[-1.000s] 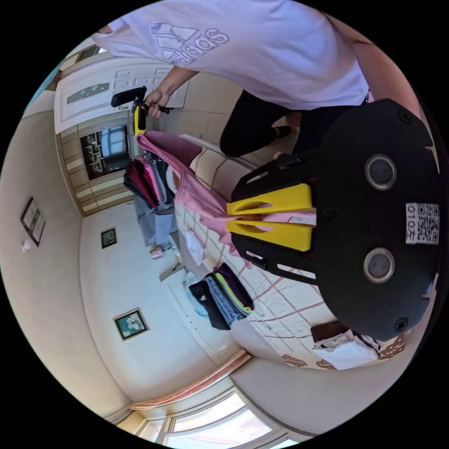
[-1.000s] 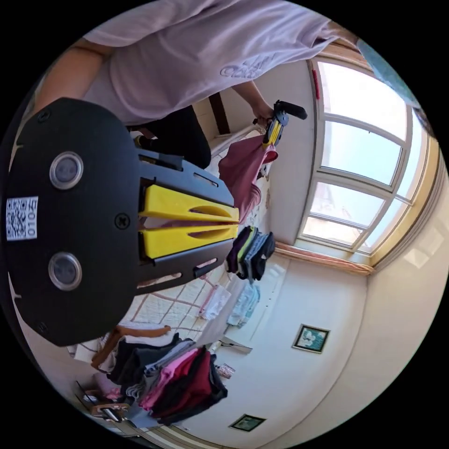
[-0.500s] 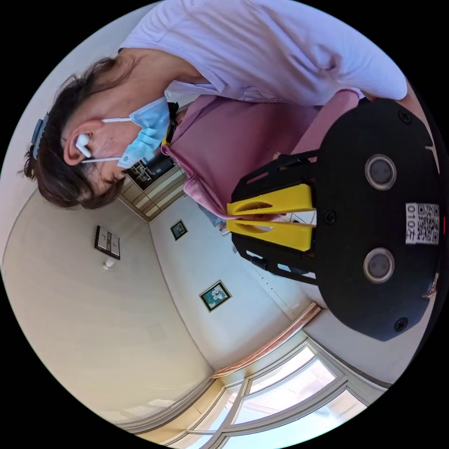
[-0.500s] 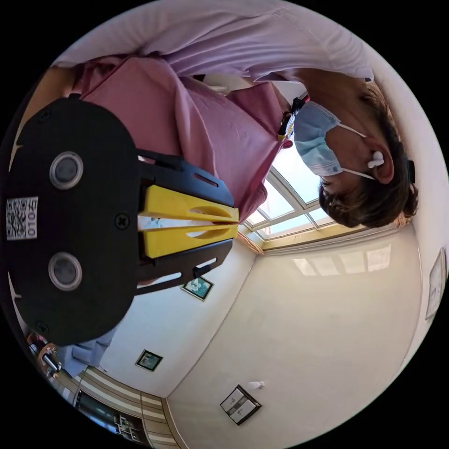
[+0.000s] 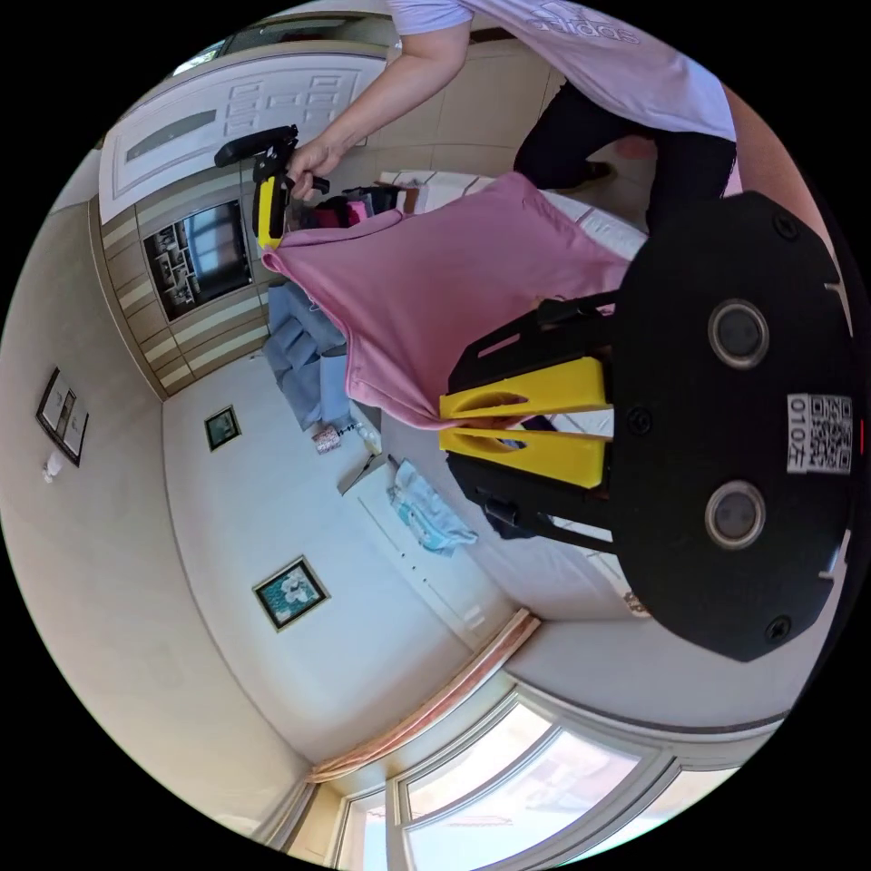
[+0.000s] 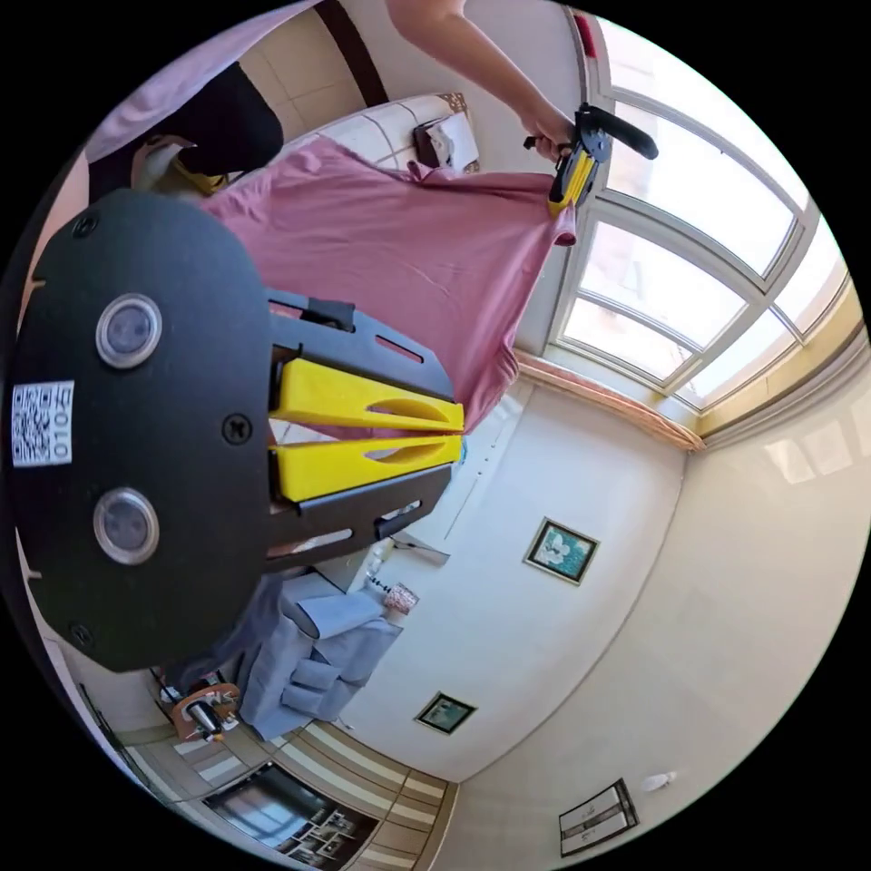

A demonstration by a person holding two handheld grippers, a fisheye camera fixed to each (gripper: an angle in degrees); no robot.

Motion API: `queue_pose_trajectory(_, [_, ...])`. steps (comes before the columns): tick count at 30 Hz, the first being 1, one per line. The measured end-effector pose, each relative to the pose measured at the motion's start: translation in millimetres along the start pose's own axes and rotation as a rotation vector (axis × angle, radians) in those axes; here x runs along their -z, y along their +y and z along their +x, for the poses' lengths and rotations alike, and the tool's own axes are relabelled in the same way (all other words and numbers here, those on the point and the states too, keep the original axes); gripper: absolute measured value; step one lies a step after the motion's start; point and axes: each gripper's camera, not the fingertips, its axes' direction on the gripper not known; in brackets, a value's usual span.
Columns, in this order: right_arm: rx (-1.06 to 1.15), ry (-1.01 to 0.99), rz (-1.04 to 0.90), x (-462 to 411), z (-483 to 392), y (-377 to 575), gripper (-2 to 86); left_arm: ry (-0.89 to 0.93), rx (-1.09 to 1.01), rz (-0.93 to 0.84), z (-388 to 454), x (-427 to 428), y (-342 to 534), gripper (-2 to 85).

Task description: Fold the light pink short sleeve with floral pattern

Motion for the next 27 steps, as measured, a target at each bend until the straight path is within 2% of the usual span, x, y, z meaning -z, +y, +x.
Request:
queue_pose_trajectory(4, [0.032,0.036,0.109,19,15,-22,2.7,-0.078,-0.126,0.140,1,26,-25,-0.1])
queue_pose_trajectory(7, [0.087,-0.014,0.089,8,1,9,2.7,-0.067,-0.199,0.131,31,6,4,-0.1])
queue_pose_trajectory(9, [0.110,-0.084,0.001,-23,-15,55,2.7,-0.046,-0.229,0.079,55,-25,32,-0.1])
queue_pose_trajectory(13, [0.037,-0.212,-0.217,-88,-37,147,2.9,0.111,-0.222,-0.080,123,-119,109,-0.2])
queue_pose_trajectory(17, [-0.135,-0.395,-0.449,-160,-65,253,2.9,0.190,-0.219,-0.356,206,-217,177,-0.2])
queue_pose_trajectory(21, [-0.183,-0.445,-0.624,-200,-95,311,2.9,0.271,-0.238,-0.499,250,-260,209,-0.2])
queue_pose_trajectory(23, [-0.165,-0.437,-0.639,-202,-102,318,2.9,0.274,-0.248,-0.536,265,-268,216,-0.2])
queue_pose_trajectory(27, [-0.164,-0.437,-0.605,-191,-97,320,2.9,0.262,-0.253,-0.494,269,-258,213,-0.2])
